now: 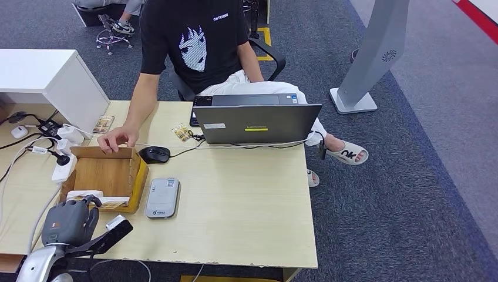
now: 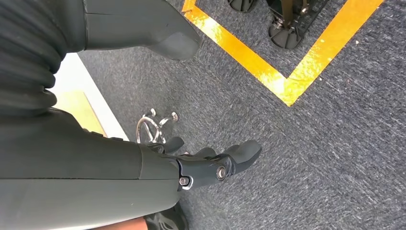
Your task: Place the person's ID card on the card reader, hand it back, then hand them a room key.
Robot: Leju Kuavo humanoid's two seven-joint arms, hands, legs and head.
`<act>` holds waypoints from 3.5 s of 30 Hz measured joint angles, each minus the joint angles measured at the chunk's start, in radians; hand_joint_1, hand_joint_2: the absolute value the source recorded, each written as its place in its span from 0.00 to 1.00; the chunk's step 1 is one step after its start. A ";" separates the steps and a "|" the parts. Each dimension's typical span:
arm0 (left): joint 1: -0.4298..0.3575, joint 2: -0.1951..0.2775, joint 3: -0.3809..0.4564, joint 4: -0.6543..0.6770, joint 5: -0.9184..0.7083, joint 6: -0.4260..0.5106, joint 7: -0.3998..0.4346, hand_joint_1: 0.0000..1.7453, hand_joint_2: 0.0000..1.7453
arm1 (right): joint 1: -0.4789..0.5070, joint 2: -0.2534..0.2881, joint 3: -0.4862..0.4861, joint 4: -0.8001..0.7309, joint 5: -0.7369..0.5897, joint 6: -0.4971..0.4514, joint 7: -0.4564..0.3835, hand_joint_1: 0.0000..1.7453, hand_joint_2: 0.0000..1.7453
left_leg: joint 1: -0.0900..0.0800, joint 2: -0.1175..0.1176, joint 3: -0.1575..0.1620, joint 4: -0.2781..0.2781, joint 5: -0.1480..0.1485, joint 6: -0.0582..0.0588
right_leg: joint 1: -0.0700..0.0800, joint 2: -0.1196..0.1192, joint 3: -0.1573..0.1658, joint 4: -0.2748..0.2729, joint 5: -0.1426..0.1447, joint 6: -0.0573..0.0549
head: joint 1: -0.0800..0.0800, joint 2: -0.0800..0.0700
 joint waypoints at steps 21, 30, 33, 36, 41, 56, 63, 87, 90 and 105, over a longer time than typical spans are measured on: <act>0.000 -0.001 0.002 0.000 0.000 0.001 -0.012 1.00 1.00 | 0.000 -0.002 0.000 0.000 0.000 0.000 0.000 0.00 1.00 | 0.000 0.000 0.000 0.000 0.000 0.000 | 0.000 0.000 0.000 0.000 0.000 0.000 | 0.000 0.000; 0.000 -0.012 0.008 0.000 0.001 0.035 -0.015 1.00 1.00 | 0.000 -0.003 0.003 0.000 0.013 -0.004 0.001 0.00 1.00 | 0.000 0.000 0.000 0.000 0.000 0.000 | 0.000 0.000 0.000 0.000 0.000 0.000 | 0.000 0.000; 0.000 -0.018 0.012 0.000 -0.004 0.057 -0.018 1.00 1.00 | 0.000 -0.003 0.004 0.000 0.020 -0.004 0.001 0.00 1.00 | 0.000 0.000 0.000 0.000 0.000 0.000 | 0.000 0.000 0.000 0.000 0.000 0.000 | 0.000 0.000; -0.005 -0.025 0.016 0.000 -0.002 0.086 -0.030 1.00 1.00 | 0.000 -0.003 0.008 0.000 0.023 -0.005 0.001 0.00 1.00 | 0.000 0.000 0.000 0.000 0.000 0.000 | 0.000 0.000 -0.001 0.000 0.000 0.000 | 0.000 0.000; -0.066 -0.039 0.018 0.000 0.027 0.166 -0.069 1.00 1.00 | -0.001 -0.005 0.019 0.000 0.039 -0.007 0.001 0.00 1.00 | 0.000 -0.002 0.000 0.000 0.001 0.000 | 0.000 -0.003 0.001 0.000 0.000 0.000 | 0.000 0.000; -0.185 -0.040 0.018 0.000 0.008 0.208 -0.070 1.00 1.00 | -0.004 -0.010 0.027 0.000 0.053 -0.006 0.001 0.00 1.00 | 0.000 -0.003 0.000 0.000 0.001 0.000 | 0.000 -0.002 0.000 0.000 0.001 0.000 | 0.000 0.000; -0.289 -0.004 0.018 0.000 -0.019 0.189 -0.048 1.00 1.00 | -0.005 -0.013 0.030 0.000 0.062 -0.001 0.000 0.00 1.00 | 0.000 -0.003 0.000 0.000 0.002 -0.001 | 0.000 -0.003 0.000 0.000 0.002 -0.001 | 0.000 0.000; -0.656 0.073 -0.014 0.131 -0.018 0.083 0.006 1.00 1.00 | -0.011 -0.023 0.054 0.004 0.092 0.001 0.015 0.00 1.00 | 0.000 -0.001 0.000 0.000 0.005 -0.001 | 0.000 0.000 -0.001 0.000 0.005 -0.001 | 0.000 0.000; -0.656 0.073 -0.015 0.134 -0.018 0.083 0.006 1.00 1.00 | -0.011 -0.023 0.054 0.004 0.092 0.001 0.015 0.00 1.00 | 0.001 -0.001 0.000 0.000 0.005 -0.001 | 0.000 0.000 -0.002 0.000 0.005 -0.001 | 0.000 0.000; -0.656 0.073 -0.018 0.135 -0.019 0.083 0.006 1.00 1.00 | -0.011 -0.023 0.054 0.005 0.092 0.001 0.015 0.00 1.00 | 0.001 -0.001 0.000 0.000 0.005 -0.001 | 0.000 0.000 -0.002 0.000 0.005 -0.001 | 0.000 0.000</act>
